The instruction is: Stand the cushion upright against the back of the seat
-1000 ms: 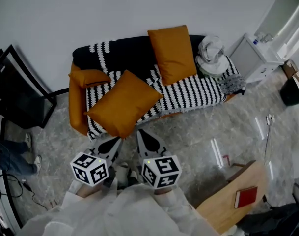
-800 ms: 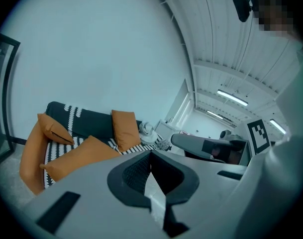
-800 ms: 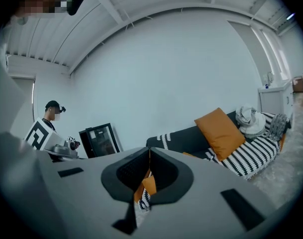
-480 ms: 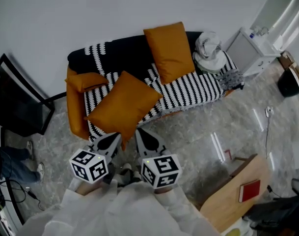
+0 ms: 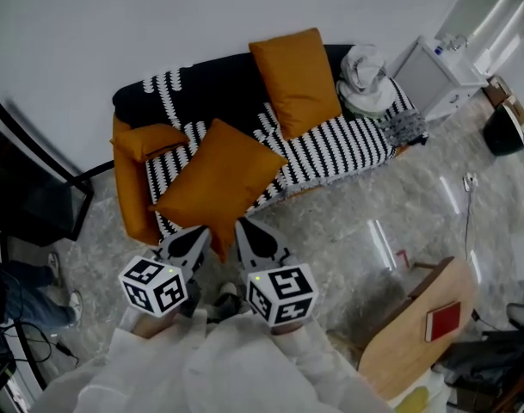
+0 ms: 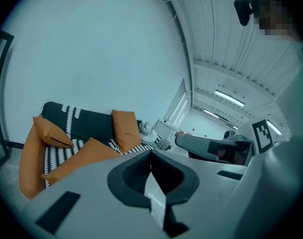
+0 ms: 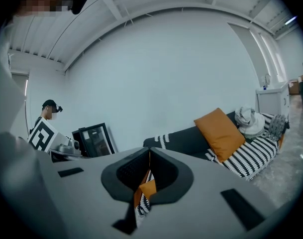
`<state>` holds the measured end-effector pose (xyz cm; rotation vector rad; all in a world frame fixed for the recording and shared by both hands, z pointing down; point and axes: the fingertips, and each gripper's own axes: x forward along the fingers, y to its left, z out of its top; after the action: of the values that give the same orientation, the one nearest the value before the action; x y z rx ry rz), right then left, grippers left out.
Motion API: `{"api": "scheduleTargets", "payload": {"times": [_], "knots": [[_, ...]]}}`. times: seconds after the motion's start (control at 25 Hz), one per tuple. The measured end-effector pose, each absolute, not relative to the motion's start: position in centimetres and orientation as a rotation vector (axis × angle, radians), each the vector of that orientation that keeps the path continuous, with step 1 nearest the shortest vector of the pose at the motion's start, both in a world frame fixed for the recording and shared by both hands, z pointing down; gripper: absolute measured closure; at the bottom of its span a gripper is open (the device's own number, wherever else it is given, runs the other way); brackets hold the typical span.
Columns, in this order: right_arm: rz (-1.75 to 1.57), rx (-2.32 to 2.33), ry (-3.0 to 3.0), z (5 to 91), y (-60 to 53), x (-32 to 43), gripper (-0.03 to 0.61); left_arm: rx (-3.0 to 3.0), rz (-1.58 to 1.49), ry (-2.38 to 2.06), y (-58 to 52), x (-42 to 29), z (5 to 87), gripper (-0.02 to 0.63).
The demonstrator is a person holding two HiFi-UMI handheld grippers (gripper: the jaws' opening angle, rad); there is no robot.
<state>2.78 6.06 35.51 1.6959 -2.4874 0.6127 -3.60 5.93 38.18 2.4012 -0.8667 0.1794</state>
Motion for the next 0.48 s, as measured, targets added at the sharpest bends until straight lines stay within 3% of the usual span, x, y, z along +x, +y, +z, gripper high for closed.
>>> {"api": "scheduleTargets", "payload": {"times": [0.48], "knots": [[0.695,1.661,-2.442,37.6,5.4,3.5,0.566,2.347,0.178,-0.863,4.8,-2.9,40.0,0.606]]}}
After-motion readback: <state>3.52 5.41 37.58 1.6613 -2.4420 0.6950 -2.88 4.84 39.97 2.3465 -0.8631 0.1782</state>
